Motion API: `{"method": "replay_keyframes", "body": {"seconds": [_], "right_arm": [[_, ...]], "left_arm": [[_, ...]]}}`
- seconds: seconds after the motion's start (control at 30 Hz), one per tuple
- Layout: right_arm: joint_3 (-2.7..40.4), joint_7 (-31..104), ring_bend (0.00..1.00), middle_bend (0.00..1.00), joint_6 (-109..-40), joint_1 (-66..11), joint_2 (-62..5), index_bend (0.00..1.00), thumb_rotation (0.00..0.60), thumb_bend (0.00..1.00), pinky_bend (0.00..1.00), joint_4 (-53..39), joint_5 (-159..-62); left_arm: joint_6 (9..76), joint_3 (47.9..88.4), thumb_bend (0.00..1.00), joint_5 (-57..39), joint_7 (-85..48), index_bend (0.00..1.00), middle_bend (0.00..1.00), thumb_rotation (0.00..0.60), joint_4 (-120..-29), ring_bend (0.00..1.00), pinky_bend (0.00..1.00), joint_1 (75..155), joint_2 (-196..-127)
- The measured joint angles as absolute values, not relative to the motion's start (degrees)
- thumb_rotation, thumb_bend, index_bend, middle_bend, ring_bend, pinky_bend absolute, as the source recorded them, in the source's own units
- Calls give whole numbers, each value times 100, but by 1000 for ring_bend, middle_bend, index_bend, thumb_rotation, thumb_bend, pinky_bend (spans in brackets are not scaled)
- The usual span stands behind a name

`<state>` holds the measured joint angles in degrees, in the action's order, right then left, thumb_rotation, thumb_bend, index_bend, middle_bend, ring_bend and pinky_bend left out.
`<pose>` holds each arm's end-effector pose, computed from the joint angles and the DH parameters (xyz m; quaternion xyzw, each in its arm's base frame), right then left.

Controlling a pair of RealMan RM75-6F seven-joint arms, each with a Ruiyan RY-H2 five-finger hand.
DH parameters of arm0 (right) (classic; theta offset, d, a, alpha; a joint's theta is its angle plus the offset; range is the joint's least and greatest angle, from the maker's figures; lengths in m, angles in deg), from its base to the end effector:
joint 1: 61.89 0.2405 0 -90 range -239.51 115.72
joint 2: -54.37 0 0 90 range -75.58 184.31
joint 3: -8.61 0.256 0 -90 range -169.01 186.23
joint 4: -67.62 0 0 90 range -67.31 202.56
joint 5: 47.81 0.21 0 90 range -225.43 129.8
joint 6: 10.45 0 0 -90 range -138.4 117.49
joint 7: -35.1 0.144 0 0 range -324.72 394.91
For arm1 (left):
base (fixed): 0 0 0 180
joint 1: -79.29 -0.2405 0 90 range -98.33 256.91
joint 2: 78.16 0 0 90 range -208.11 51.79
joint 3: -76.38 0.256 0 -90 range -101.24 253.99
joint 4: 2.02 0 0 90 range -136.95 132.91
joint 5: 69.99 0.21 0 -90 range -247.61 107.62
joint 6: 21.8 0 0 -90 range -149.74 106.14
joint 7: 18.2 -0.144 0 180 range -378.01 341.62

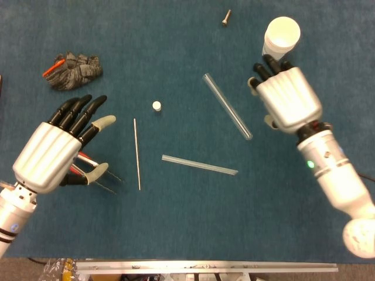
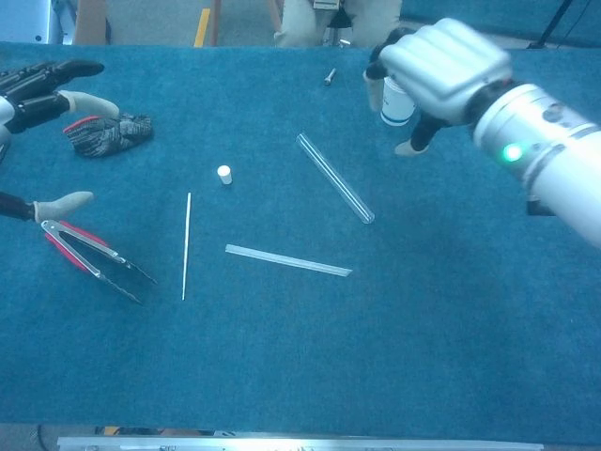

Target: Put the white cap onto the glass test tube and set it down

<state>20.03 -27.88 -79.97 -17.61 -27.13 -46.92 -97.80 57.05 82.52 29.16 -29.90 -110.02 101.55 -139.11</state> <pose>-0.0783 -0.2933 0.0297 0.7884 -0.2324 0.2961 0.4866 -0.1914 0.2028 0.1151 -0.7570 -0.2860 -0.4293 0.4011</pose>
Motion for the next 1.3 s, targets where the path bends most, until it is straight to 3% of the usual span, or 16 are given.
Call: {"method": "replay_keyframes", "body": {"seconds": [0.2, 0.3, 0.43, 0.6, 0.7, 0.87, 1.3], "right_arm": [[1927, -3373, 140, 256, -8201, -1409, -3278, 472, 594, 0, 350, -4243, -9457], [1935, -3538, 133, 251, -8277, -1286, -3425, 472, 557, 0, 348, -4145, -9155], [1947, -3646, 106, 224, -8281, -1150, -3539, 472, 460, 0, 305, -3997, -8712], [2059, -3518, 30, 167, -8131, -1066, -3559, 468, 300, 0, 182, -3894, -8055], [2162, -3292, 2, 146, -7911, -1003, -3527, 450, 246, 0, 130, -3772, -7589], [2242, -2971, 0, 133, -7603, -855, -3503, 434, 220, 0, 100, -3403, -7072], [2014, -2748, 0, 120, -7298, -460, -4138, 426, 220, 0, 99, -2188, -6975]], "left_arm": [[5747, 8253, 260, 3035, -2915, 168, 0, 395, -10987, 0, 6, 10049, -13858], [5765, 8257, 260, 3092, -2862, 168, 0, 395, -10960, 0, 6, 9999, -13848], [5764, 8241, 260, 3114, -2780, 168, 0, 393, -10911, 0, 6, 9961, -13866], [5748, 8212, 260, 3110, -2692, 168, 0, 393, -10848, 0, 6, 9909, -13893], [5723, 8201, 260, 3109, -2656, 168, 0, 392, -10813, 0, 6, 9886, -13918], [5681, 8173, 260, 3134, -2611, 168, 0, 390, -10794, 0, 6, 9875, -13968], [5637, 8124, 260, 3191, -2493, 168, 0, 381, -10676, 0, 6, 9834, -14055]]}}
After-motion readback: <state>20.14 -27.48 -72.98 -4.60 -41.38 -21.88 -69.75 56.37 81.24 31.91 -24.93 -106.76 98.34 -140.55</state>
